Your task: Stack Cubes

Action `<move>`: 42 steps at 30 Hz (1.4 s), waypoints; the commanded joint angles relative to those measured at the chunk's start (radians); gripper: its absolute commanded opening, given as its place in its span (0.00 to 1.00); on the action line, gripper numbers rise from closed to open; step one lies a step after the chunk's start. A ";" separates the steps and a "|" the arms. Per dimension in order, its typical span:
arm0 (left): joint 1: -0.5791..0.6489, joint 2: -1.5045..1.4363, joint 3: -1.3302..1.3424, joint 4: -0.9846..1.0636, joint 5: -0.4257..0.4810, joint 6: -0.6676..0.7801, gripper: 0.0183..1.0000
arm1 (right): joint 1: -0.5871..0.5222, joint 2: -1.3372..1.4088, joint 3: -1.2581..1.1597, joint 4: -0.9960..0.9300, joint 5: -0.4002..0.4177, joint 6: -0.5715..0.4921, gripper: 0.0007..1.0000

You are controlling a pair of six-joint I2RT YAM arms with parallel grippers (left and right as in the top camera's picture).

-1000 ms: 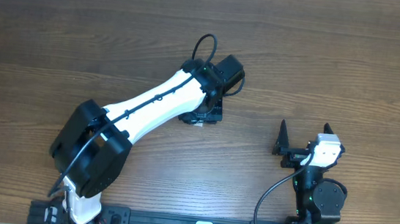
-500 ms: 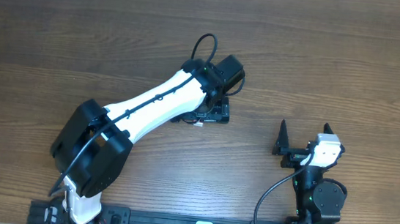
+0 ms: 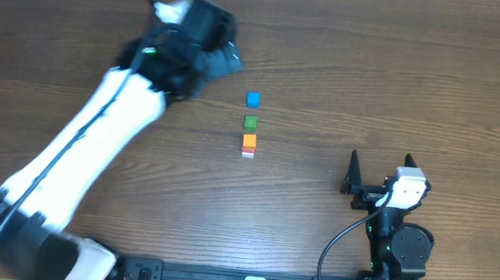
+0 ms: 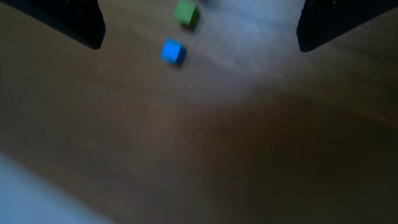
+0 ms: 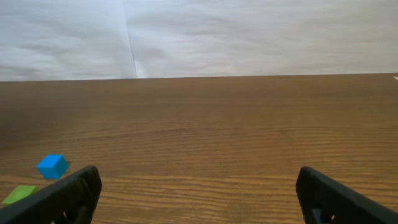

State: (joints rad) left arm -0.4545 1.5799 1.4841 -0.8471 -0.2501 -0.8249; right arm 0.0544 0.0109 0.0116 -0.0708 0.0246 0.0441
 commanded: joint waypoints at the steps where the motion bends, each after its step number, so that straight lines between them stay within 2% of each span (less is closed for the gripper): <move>1: 0.070 -0.231 0.012 0.006 -0.084 0.145 1.00 | 0.006 -0.006 -0.006 -0.001 -0.005 -0.008 0.99; 5: 0.121 -0.357 0.012 0.006 -0.059 0.258 1.00 | 0.006 -0.006 -0.006 -0.001 -0.005 -0.008 0.99; 9: 0.241 -0.520 -0.048 0.032 0.057 0.373 0.99 | 0.006 -0.006 -0.006 -0.001 -0.005 -0.008 0.99; 13: 0.354 -0.769 -0.278 0.232 0.246 0.509 0.99 | 0.006 -0.006 -0.006 -0.001 -0.005 -0.008 0.99; 16: 0.402 -0.940 -0.497 0.377 0.320 0.556 0.99 | 0.006 -0.006 -0.006 -0.001 -0.005 -0.008 0.99; 20: 0.446 -1.147 -0.783 0.505 0.340 0.564 0.99 | 0.006 -0.006 -0.006 -0.001 -0.005 -0.008 0.99; 29: 0.452 -1.473 -1.254 0.753 0.340 0.643 1.00 | 0.006 -0.006 -0.006 -0.001 -0.005 -0.008 0.99; 35: 0.452 -1.548 -1.358 0.765 0.348 0.667 1.00 | 0.006 -0.006 -0.006 -0.001 -0.005 -0.008 0.99; 38: 0.452 -1.570 -1.404 0.780 0.420 0.721 0.99 | 0.006 -0.006 -0.006 -0.001 -0.005 -0.008 0.99; 42: 0.453 -1.577 -1.426 0.780 0.442 0.721 1.00 | 0.006 -0.006 -0.006 -0.001 -0.005 -0.008 0.99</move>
State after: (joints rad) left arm -0.0078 0.0170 0.0826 -0.0723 0.1493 -0.1337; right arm 0.0544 0.0120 0.0113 -0.0704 0.0242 0.0441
